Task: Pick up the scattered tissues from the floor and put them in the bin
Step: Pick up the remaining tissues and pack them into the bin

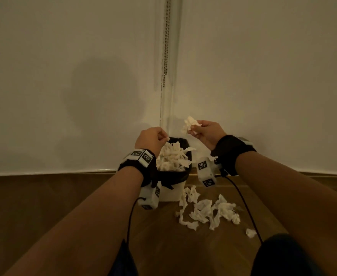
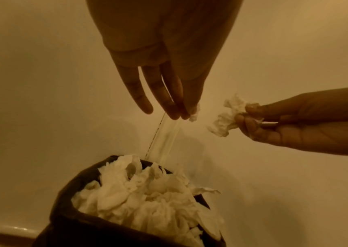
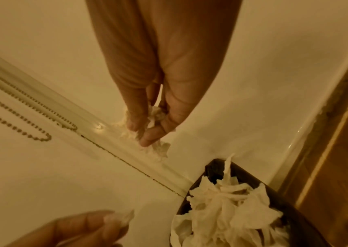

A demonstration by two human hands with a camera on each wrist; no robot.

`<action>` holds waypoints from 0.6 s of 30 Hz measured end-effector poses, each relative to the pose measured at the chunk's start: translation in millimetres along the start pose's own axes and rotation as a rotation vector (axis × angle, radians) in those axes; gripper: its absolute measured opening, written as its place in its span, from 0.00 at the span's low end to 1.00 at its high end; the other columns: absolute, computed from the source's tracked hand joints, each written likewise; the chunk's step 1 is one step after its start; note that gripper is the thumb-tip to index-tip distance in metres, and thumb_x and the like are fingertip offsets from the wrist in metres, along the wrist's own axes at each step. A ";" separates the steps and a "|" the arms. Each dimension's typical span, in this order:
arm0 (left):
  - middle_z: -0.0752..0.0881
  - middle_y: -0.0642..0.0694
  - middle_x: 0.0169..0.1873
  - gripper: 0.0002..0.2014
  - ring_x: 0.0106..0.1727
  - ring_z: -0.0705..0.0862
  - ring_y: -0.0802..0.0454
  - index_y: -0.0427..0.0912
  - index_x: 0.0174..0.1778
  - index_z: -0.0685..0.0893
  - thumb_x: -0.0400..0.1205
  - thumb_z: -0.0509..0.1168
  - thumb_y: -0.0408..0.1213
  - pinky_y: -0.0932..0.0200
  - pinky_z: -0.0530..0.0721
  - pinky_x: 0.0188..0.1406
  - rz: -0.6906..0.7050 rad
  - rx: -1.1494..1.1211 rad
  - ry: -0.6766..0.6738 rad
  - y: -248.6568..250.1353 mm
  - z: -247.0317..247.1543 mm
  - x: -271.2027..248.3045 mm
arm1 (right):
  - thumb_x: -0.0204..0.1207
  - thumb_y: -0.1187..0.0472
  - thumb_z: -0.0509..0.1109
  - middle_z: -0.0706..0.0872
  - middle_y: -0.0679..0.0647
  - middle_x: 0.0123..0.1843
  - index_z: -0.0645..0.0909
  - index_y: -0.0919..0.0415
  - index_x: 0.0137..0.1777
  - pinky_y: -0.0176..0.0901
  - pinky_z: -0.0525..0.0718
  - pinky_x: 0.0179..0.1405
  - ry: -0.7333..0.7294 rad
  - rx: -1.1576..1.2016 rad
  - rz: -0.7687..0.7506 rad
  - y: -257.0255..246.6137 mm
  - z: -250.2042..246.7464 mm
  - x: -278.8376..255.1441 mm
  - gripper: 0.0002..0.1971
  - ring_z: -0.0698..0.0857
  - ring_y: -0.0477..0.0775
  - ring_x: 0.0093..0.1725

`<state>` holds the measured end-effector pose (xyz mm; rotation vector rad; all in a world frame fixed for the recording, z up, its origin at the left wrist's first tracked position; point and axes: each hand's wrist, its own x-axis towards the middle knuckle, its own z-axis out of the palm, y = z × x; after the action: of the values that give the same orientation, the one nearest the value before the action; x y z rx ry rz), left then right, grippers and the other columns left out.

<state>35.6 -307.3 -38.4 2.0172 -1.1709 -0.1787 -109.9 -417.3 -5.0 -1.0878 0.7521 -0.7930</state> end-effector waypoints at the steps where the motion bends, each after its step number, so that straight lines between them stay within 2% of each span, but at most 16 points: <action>1: 0.84 0.54 0.35 0.03 0.37 0.81 0.58 0.51 0.38 0.83 0.77 0.70 0.41 0.64 0.76 0.38 -0.005 -0.003 0.001 -0.4 5.2 3.6 | 0.77 0.80 0.61 0.81 0.65 0.46 0.71 0.82 0.67 0.32 0.87 0.32 0.011 -0.032 0.005 3.9 1.1 5.3 0.18 0.81 0.57 0.39; 2: 0.84 0.54 0.35 0.03 0.37 0.81 0.58 0.51 0.38 0.83 0.77 0.70 0.41 0.64 0.76 0.38 -0.011 -0.007 0.003 0.0 11.1 7.3 | 0.77 0.80 0.61 0.80 0.67 0.48 0.71 0.82 0.68 0.34 0.87 0.36 0.023 -0.063 0.016 9.3 1.4 11.5 0.18 0.81 0.56 0.39; 4: 0.86 0.52 0.38 0.01 0.38 0.81 0.57 0.49 0.41 0.86 0.77 0.69 0.40 0.64 0.78 0.40 -0.014 -0.009 -0.002 2.0 24.6 14.2 | 0.77 0.80 0.62 0.78 0.69 0.55 0.70 0.83 0.68 0.43 0.85 0.50 0.052 -0.139 0.046 22.8 0.1 24.1 0.19 0.81 0.56 0.41; 6: 0.87 0.51 0.41 0.02 0.41 0.82 0.56 0.49 0.43 0.86 0.78 0.69 0.41 0.62 0.80 0.42 -0.013 0.009 -0.028 2.7 38.2 19.8 | 0.76 0.80 0.64 0.77 0.75 0.61 0.72 0.83 0.67 0.50 0.83 0.56 0.082 -0.231 0.077 37.3 -2.7 35.9 0.19 0.80 0.62 0.46; 8: 0.88 0.51 0.44 0.02 0.45 0.85 0.53 0.50 0.44 0.85 0.79 0.68 0.42 0.57 0.84 0.46 -0.031 0.058 -0.056 1.5 49.5 25.2 | 0.75 0.78 0.66 0.78 0.77 0.62 0.75 0.82 0.65 0.54 0.82 0.61 0.100 -0.329 0.093 49.6 -6.8 47.6 0.18 0.79 0.64 0.51; 10: 0.88 0.49 0.46 0.03 0.48 0.86 0.49 0.50 0.46 0.85 0.80 0.66 0.42 0.52 0.85 0.51 -0.048 0.118 -0.084 -1.9 58.1 30.5 | 0.75 0.77 0.68 0.81 0.73 0.57 0.78 0.79 0.62 0.56 0.84 0.59 0.102 -0.445 0.116 58.3 -11.2 59.4 0.16 0.80 0.62 0.50; 13: 0.88 0.49 0.47 0.05 0.50 0.85 0.48 0.51 0.46 0.85 0.80 0.63 0.42 0.51 0.83 0.53 -0.086 0.224 -0.133 -12.9 67.7 38.3 | 0.75 0.72 0.70 0.82 0.62 0.45 0.81 0.75 0.60 0.49 0.87 0.48 0.059 -0.671 0.150 64.6 -15.8 75.7 0.14 0.82 0.57 0.42; 14: 0.88 0.49 0.48 0.06 0.50 0.85 0.48 0.52 0.46 0.85 0.81 0.62 0.42 0.52 0.83 0.53 -0.100 0.262 -0.154 -17.9 70.2 40.1 | 0.76 0.69 0.71 0.83 0.61 0.45 0.81 0.73 0.62 0.47 0.85 0.47 0.030 -0.789 0.155 65.5 -16.5 79.8 0.15 0.81 0.56 0.42; 16: 0.88 0.47 0.51 0.08 0.53 0.85 0.47 0.53 0.47 0.87 0.81 0.62 0.43 0.53 0.81 0.54 -0.112 0.342 -0.188 -30.3 77.0 44.1 | 0.77 0.62 0.71 0.85 0.60 0.53 0.80 0.66 0.66 0.42 0.81 0.47 -0.037 -1.093 0.153 66.6 -16.1 86.3 0.18 0.82 0.55 0.46; 18: 0.85 0.44 0.56 0.10 0.59 0.82 0.44 0.50 0.50 0.88 0.81 0.62 0.44 0.52 0.79 0.58 -0.121 0.417 -0.229 -43.7 84.5 47.8 | 0.77 0.59 0.70 0.86 0.58 0.59 0.82 0.62 0.65 0.42 0.82 0.50 -0.095 -1.328 0.148 68.2 -12.5 91.0 0.17 0.84 0.56 0.53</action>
<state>52.3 -380.0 -114.3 2.4883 -1.3108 -0.2476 -61.6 -482.6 -85.6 -2.1759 1.2984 -0.0025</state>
